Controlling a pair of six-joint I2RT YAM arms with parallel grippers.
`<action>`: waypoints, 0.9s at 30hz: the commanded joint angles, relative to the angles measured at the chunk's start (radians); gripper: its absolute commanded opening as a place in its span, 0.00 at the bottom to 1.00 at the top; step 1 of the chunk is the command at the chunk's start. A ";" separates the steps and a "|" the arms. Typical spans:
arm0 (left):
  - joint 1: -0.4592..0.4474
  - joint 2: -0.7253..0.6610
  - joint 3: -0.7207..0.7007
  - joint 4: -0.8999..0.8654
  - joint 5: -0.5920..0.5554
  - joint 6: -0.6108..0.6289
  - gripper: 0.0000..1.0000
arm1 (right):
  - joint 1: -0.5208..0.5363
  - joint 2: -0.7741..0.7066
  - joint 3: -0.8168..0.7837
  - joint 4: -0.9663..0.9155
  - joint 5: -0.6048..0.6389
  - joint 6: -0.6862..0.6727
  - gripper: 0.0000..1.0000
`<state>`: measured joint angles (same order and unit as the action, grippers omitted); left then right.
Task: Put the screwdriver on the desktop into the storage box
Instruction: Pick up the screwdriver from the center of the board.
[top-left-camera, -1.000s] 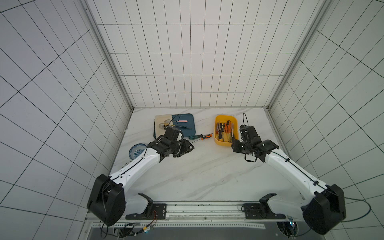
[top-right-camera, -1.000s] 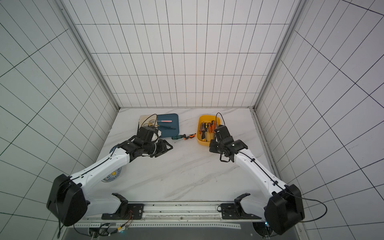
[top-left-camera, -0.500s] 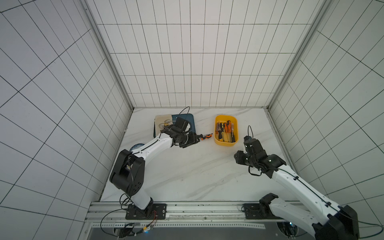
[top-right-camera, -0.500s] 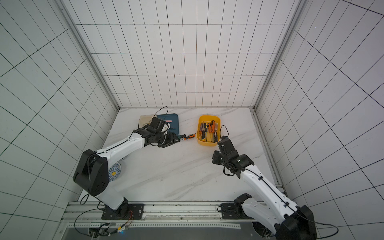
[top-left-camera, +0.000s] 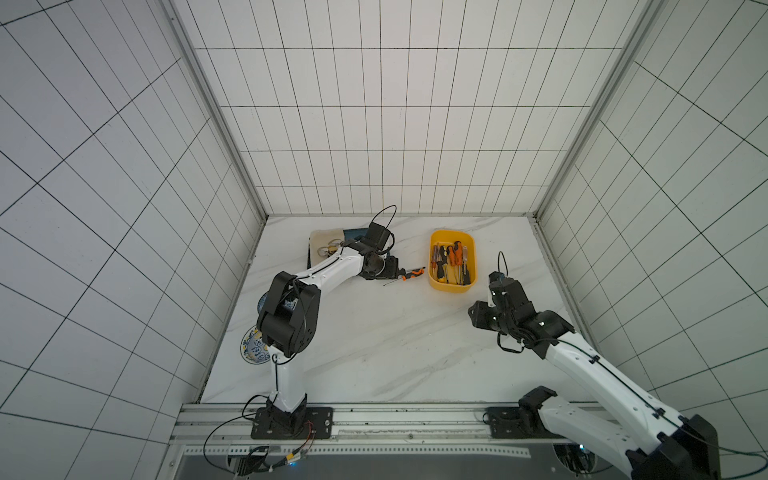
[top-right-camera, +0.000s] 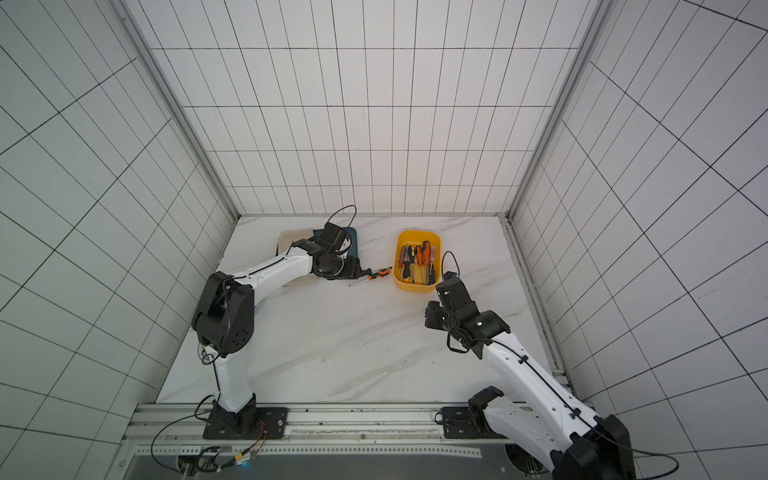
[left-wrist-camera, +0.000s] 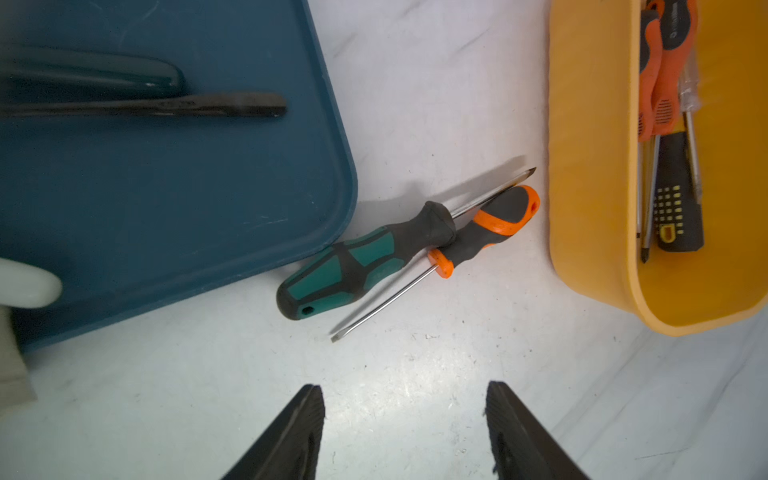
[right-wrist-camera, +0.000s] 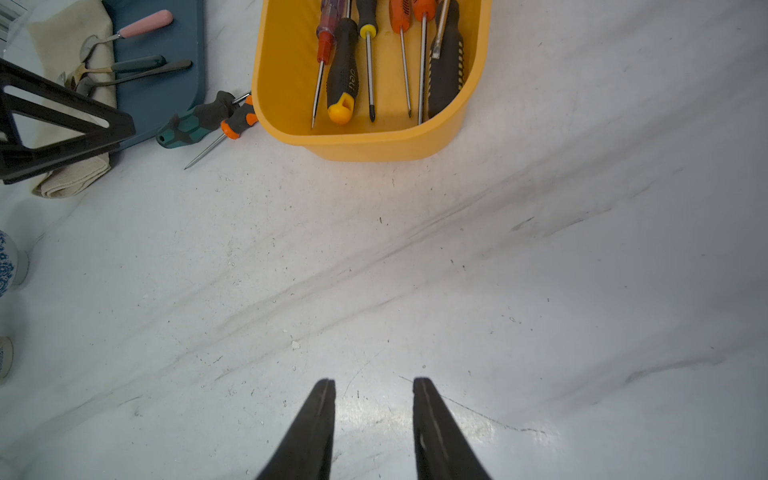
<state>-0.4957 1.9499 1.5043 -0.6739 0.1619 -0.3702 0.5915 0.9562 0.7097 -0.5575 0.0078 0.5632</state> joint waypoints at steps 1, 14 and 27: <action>0.000 0.038 0.056 0.011 -0.060 0.110 0.65 | 0.011 -0.018 -0.025 0.005 0.020 0.013 0.35; 0.020 0.184 0.203 -0.035 -0.032 0.151 0.64 | 0.011 -0.027 -0.038 -0.006 0.029 0.027 0.35; 0.019 0.231 0.214 -0.057 0.004 0.143 0.63 | 0.011 -0.001 -0.036 0.000 0.021 0.038 0.35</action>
<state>-0.4778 2.1525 1.6958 -0.7223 0.1547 -0.2352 0.5915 0.9535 0.6930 -0.5583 0.0193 0.5880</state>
